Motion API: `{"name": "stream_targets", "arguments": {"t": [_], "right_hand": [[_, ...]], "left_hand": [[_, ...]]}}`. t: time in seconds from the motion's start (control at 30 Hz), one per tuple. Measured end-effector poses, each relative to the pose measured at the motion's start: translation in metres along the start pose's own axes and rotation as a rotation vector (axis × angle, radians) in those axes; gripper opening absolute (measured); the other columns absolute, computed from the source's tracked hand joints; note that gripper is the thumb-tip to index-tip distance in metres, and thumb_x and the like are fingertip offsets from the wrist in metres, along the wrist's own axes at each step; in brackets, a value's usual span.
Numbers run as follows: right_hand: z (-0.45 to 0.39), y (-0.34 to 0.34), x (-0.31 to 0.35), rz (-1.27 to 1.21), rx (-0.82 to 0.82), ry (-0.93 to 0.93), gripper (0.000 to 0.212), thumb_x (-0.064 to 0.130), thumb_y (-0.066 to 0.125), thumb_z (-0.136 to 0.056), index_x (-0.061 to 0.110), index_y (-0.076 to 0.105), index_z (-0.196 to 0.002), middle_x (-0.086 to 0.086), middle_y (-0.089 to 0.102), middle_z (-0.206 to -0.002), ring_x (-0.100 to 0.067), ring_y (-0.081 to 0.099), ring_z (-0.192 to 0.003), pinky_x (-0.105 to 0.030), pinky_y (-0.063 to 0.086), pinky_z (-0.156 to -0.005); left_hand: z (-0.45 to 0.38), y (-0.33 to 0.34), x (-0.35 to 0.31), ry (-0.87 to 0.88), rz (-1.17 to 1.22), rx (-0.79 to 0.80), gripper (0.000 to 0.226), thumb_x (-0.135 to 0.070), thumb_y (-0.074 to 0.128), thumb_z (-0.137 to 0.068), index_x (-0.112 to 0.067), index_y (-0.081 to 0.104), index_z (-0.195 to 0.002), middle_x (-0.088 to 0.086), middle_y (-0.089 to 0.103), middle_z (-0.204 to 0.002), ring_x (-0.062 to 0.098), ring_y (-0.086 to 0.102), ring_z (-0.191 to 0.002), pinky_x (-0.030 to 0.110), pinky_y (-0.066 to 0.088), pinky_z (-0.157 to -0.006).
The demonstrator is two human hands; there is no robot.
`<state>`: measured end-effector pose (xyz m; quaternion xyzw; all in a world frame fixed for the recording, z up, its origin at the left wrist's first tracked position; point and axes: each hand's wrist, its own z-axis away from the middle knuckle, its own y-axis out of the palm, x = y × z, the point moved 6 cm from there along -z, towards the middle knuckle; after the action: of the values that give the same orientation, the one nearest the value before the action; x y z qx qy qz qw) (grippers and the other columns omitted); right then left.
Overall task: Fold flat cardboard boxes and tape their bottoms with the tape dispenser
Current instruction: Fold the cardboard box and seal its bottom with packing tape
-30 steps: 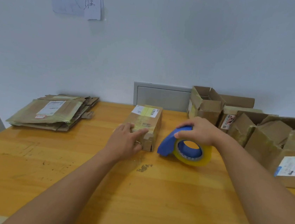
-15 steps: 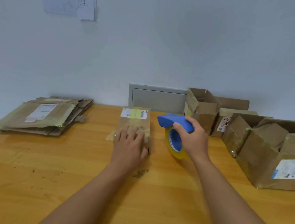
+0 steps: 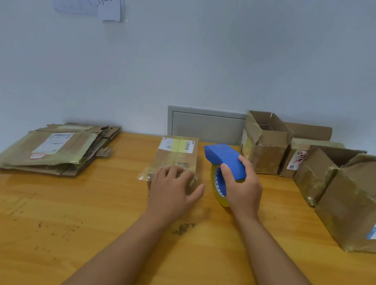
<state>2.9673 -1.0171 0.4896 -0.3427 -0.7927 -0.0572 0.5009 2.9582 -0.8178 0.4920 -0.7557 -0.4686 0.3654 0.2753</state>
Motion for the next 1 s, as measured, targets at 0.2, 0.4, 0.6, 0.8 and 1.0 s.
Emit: {"name": "stream_targets", "arguments": {"t": [0.2, 0.4, 0.6, 0.8, 1.0], "right_hand": [[0.007, -0.004, -0.005, 0.008, -0.017, -0.034, 0.053, 0.045, 0.070, -0.089, 0.024, 0.055, -0.135, 0.001, 0.061, -0.127, -0.012, 0.054, -0.106, -0.019, 0.041, -0.080], [0.009, -0.004, -0.007, 0.001, -0.015, -0.049, 0.053, 0.046, 0.069, -0.088, 0.026, 0.054, -0.135, 0.011, 0.054, -0.116, -0.009, 0.052, -0.101, -0.008, 0.036, -0.074], [0.009, -0.004, -0.009, 0.002, -0.017, -0.051, 0.053, 0.046, 0.070, -0.089, 0.026, 0.053, -0.135, 0.002, 0.060, -0.122, -0.010, 0.052, -0.100, -0.008, 0.036, -0.074], [0.011, -0.004, -0.008, 0.010, -0.028, -0.060, 0.054, 0.048, 0.069, -0.088, 0.025, 0.053, -0.135, 0.003, 0.058, -0.119, -0.013, 0.054, -0.100, -0.011, 0.037, -0.073], [0.012, -0.006, -0.008, 0.004, -0.037, -0.079, 0.052, 0.045, 0.070, -0.089, 0.025, 0.052, -0.135, 0.008, 0.053, -0.113, -0.013, 0.054, -0.098, -0.009, 0.037, -0.071]], "left_hand": [[-0.016, 0.010, -0.009, -0.315, 0.095, 0.015, 0.035, -0.056, 0.048, -0.093, -0.025, 0.062, -0.085, -0.001, 0.057, -0.106, 0.028, 0.043, -0.105, 0.038, 0.028, -0.100], [-0.010, 0.011, -0.011, -0.213, 0.019, -0.071, 0.016, -0.035, 0.061, -0.091, -0.021, 0.061, -0.085, 0.003, 0.058, -0.098, 0.030, 0.048, -0.098, 0.043, 0.032, -0.100], [-0.006, 0.011, -0.010, -0.153, -0.037, -0.115, 0.016, -0.036, 0.067, -0.088, -0.021, 0.062, -0.083, 0.002, 0.060, -0.091, 0.028, 0.051, -0.088, 0.038, 0.036, -0.083], [-0.002, 0.010, -0.008, -0.064, -0.058, -0.186, 0.014, -0.034, 0.071, -0.087, -0.021, 0.065, -0.084, 0.003, 0.063, -0.090, 0.028, 0.055, -0.086, 0.040, 0.040, -0.082], [0.004, 0.008, -0.006, 0.012, -0.036, -0.111, 0.049, -0.056, 0.045, -0.093, -0.016, 0.061, -0.117, 0.003, 0.064, -0.113, 0.024, 0.056, -0.108, 0.041, 0.039, -0.102]]}}
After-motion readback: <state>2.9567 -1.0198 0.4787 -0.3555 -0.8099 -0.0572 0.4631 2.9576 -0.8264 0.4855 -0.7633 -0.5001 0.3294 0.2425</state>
